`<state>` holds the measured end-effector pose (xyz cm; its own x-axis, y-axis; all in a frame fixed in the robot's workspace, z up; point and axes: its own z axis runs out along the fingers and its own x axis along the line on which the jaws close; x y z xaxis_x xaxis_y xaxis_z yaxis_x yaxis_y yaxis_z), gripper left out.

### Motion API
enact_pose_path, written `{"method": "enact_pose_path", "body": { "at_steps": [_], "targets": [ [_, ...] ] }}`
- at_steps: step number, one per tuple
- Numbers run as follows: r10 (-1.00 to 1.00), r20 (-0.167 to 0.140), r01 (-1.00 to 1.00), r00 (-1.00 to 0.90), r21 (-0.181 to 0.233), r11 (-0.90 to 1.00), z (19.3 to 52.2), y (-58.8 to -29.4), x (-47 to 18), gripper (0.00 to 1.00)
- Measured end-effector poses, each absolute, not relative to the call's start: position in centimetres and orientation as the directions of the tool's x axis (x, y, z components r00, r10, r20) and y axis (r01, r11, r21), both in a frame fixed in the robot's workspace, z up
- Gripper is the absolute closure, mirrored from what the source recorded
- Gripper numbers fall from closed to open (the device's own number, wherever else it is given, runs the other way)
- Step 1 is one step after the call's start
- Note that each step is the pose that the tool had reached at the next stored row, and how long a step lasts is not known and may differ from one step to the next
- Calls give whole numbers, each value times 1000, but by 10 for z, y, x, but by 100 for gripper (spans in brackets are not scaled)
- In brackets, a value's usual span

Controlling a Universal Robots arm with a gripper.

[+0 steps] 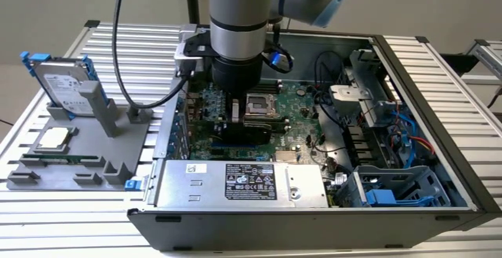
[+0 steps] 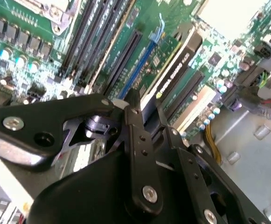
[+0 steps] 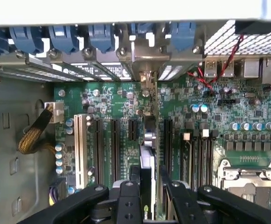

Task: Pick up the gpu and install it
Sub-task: 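Insert the gpu into the slot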

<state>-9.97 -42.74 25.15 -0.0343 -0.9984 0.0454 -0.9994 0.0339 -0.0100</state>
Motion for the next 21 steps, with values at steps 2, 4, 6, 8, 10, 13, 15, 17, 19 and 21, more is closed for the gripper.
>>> {"method": "enact_pose_path", "body": {
  "at_steps": [2,4,6,8,10,13,15,17,19,21],
  "targets": [
    [-999,42,-999,-34,-10,34,250,-427,-100,100],
    [-999,39,-999,-34,-10,34,249,-427,-99,100],
    [-999,37,-999,-34,-10,34,249,-427,-99,100],
    [-999,36,-999,-34,-11,34,249,-427,-99,100],
    [-999,36,-999,-34,-11,34,248,-427,-99,100],
    [-999,36,-999,-34,-11,34,248,-427,-99,100],
    [-999,36,-999,-34,-11,34,248,-427,-99,100],
    [-999,35,-999,-34,-11,34,249,-427,-99,100],
    [-999,32,-999,-34,-10,34,249,-428,-99,100],
    [-999,27,-999,-34,-10,34,249,-429,-99,100]
  ]
}}
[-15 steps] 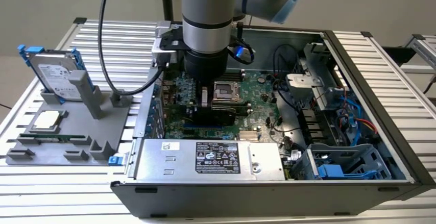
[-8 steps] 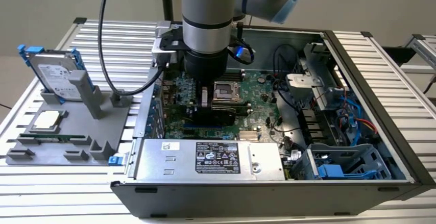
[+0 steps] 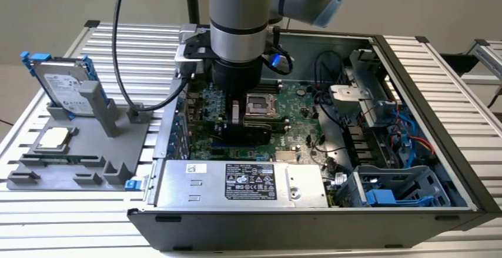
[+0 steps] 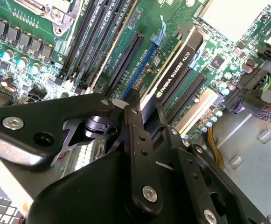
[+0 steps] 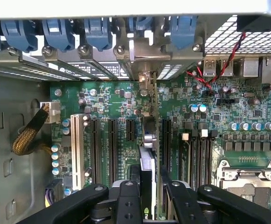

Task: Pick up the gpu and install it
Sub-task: 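Insert the gpu into the slot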

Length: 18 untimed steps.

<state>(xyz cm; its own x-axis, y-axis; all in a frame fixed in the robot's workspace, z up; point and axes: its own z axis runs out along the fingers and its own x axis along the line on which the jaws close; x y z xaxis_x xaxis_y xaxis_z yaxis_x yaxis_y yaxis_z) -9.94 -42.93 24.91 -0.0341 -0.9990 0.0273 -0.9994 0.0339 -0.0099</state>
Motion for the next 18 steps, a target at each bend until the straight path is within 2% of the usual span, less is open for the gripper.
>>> {"method": "enact_pose_path", "body": {
  "at_steps": [18],
  "targets": [
    [-999,22,-999,-34,-9,34,255,-431,-99,100]
  ]
}}
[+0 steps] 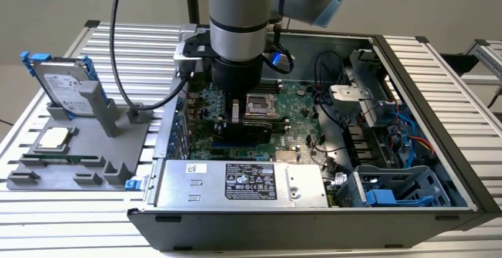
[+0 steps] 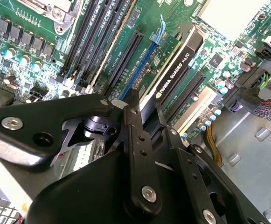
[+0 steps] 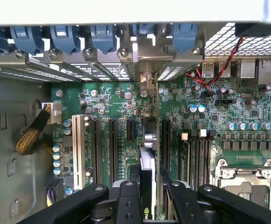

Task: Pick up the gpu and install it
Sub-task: 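Insert the gpu into the slot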

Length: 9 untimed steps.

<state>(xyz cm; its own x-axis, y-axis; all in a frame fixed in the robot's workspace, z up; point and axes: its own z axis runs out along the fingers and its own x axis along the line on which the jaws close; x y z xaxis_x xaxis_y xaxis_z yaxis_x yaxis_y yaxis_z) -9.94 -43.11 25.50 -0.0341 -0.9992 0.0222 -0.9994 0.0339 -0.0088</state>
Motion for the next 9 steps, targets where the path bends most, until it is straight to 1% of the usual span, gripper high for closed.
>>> {"method": "enact_pose_path", "body": {
  "at_steps": [9],
  "targets": [
    [-999,18,-999,-34,-9,34,255,-431,-99,100]
  ]
}}
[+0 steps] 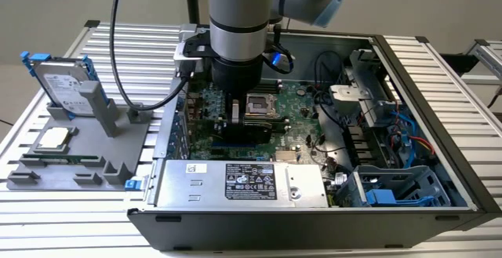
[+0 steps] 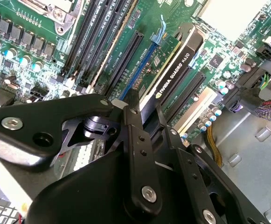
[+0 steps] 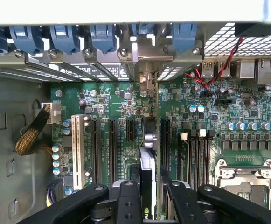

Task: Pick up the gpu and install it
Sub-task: 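Insert the gpu into the slot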

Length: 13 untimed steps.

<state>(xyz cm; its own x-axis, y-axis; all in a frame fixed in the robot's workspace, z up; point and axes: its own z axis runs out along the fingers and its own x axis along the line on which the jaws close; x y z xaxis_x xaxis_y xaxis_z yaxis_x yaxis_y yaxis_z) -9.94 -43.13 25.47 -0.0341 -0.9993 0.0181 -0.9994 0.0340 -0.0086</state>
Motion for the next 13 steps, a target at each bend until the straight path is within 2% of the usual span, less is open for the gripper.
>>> {"method": "enact_pose_path", "body": {
  "at_steps": [10,13],
  "targets": [
    [-999,18,-999,-34,-9,34,254,-431,-99,100],
    [-999,10,-999,-34,-8,34,254,-432,-99,100]
  ]
}}
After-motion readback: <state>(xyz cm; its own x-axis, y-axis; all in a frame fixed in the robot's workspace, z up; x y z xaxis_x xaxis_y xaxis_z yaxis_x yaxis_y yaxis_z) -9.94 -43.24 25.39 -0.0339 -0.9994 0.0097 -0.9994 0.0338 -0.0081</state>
